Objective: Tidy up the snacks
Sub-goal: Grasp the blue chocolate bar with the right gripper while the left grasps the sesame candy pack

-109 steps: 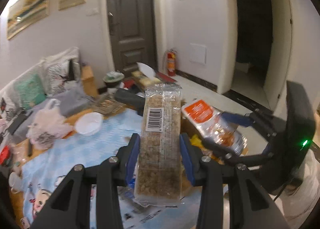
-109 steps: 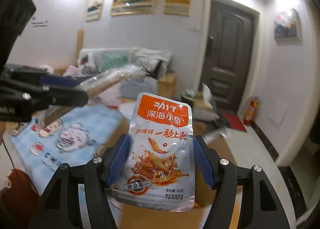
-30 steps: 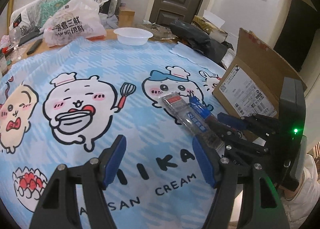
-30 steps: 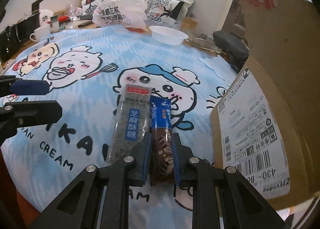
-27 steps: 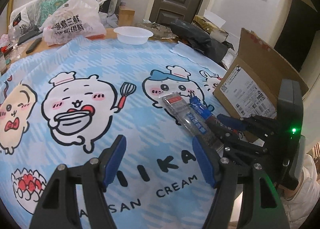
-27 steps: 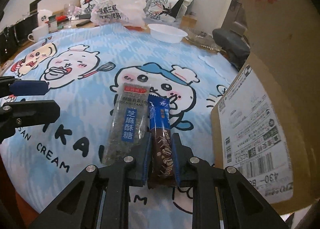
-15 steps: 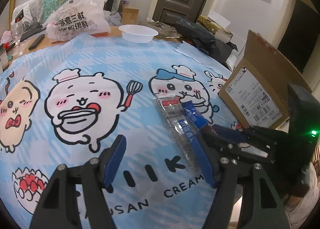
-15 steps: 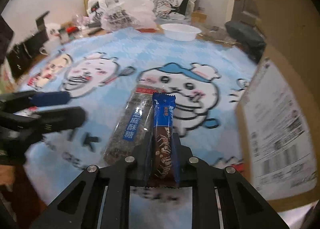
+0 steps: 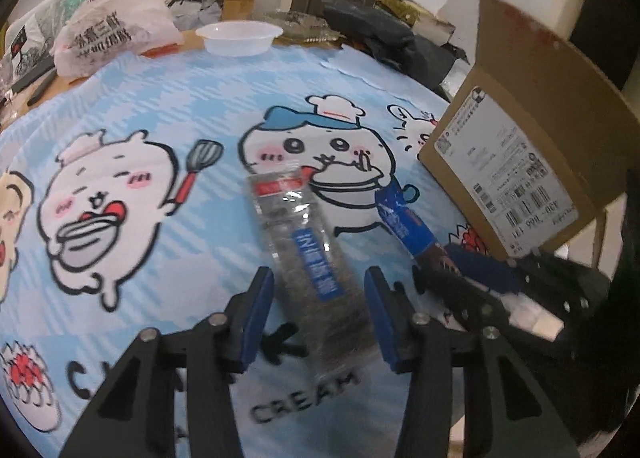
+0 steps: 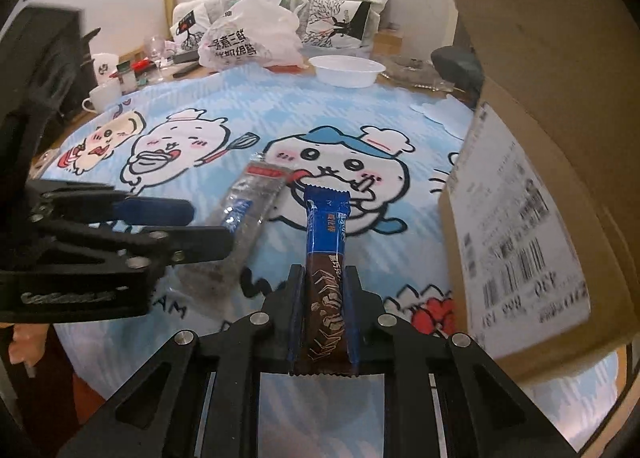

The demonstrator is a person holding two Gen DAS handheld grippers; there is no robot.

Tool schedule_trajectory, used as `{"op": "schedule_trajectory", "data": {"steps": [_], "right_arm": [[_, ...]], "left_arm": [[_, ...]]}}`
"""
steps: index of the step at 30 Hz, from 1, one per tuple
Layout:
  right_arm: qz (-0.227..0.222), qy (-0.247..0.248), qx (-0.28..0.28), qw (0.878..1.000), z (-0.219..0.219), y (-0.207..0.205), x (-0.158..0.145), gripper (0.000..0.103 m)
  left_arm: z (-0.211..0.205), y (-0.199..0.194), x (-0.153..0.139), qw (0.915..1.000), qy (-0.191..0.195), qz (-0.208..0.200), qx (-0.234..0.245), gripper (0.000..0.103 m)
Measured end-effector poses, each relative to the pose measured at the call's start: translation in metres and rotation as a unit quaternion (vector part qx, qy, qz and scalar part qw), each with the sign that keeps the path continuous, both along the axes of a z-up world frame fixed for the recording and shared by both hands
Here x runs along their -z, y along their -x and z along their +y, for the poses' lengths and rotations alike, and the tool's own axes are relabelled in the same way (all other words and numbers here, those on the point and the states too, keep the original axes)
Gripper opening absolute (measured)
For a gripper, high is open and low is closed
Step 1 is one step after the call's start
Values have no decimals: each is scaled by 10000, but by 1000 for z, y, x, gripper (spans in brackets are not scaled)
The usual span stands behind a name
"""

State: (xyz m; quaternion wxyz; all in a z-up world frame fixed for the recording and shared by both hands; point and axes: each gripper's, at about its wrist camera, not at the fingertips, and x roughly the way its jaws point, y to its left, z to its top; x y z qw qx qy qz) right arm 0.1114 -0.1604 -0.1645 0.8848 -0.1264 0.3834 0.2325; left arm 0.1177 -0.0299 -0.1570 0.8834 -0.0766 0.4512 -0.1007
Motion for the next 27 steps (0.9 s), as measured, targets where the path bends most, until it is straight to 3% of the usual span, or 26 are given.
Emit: {"op": "schedule_trajectory", "data": {"steps": [6, 8, 20, 27], "right_arm": [[-24, -86, 11, 10000, -10, 5, 5, 14], [7, -125, -32, 9999, -10, 6, 6, 14], [62, -230, 52, 9997, -10, 6, 7, 14], [144, -331, -176, 9992, 7, 9, 7, 14]], "left_arm": [[-20, -10, 3, 9974, -633, -122, -317, 46], [-24, -10, 4, 9950, -903, -193, -374, 41], [26, 24, 5, 9948, -919, -228, -380, 41], [40, 36, 5, 9938, -944, -174, -562, 45]]}}
